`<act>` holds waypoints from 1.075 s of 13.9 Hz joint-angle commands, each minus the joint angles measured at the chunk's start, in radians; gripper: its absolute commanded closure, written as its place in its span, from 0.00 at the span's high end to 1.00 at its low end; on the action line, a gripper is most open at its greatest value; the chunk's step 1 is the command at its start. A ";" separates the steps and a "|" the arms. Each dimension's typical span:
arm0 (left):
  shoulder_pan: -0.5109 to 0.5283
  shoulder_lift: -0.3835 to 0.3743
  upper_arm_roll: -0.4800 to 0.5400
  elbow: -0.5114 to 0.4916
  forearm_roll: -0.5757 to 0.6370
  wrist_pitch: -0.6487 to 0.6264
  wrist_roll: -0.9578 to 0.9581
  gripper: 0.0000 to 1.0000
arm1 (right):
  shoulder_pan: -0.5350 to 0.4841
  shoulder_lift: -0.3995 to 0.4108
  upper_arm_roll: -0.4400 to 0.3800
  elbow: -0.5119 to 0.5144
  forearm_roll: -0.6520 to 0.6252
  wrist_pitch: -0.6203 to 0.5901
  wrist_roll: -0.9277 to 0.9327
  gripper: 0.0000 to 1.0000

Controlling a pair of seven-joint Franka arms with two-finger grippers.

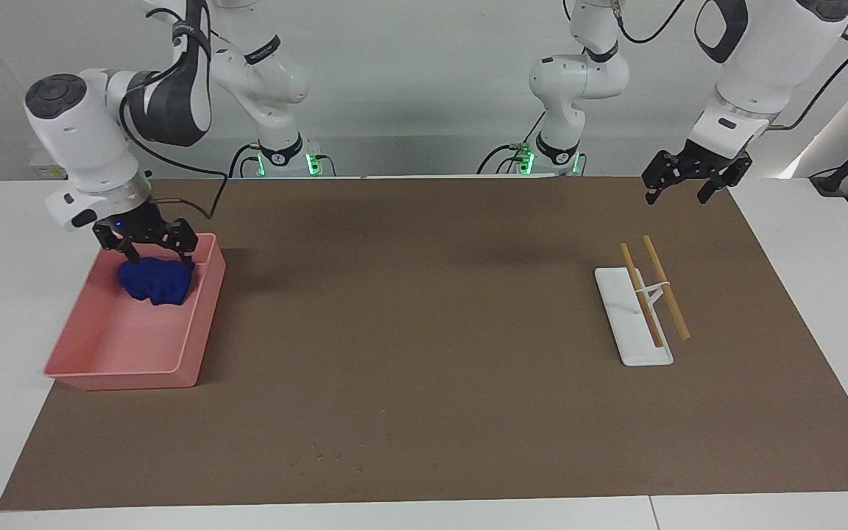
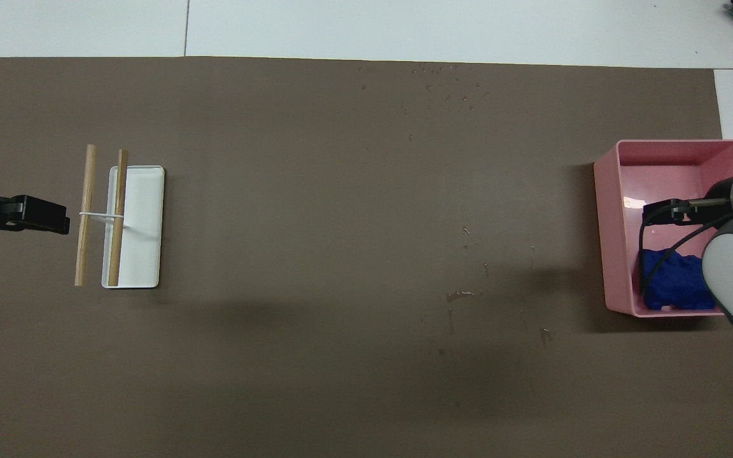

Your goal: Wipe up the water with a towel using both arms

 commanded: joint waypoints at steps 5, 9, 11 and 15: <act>-0.006 -0.014 0.009 -0.014 -0.014 0.014 0.000 1.00 | 0.050 0.024 0.125 0.197 -0.002 -0.168 0.261 1.00; -0.006 -0.014 0.009 -0.013 -0.014 0.014 0.000 1.00 | 0.063 0.079 0.125 0.365 -0.002 -0.242 0.288 1.00; -0.006 -0.014 0.009 -0.013 -0.014 0.014 -0.001 1.00 | 0.059 0.079 0.125 0.403 -0.003 -0.275 0.288 1.00; -0.006 -0.014 0.009 -0.014 -0.014 0.014 -0.001 1.00 | 0.111 0.062 0.067 0.417 0.003 -0.299 0.287 1.00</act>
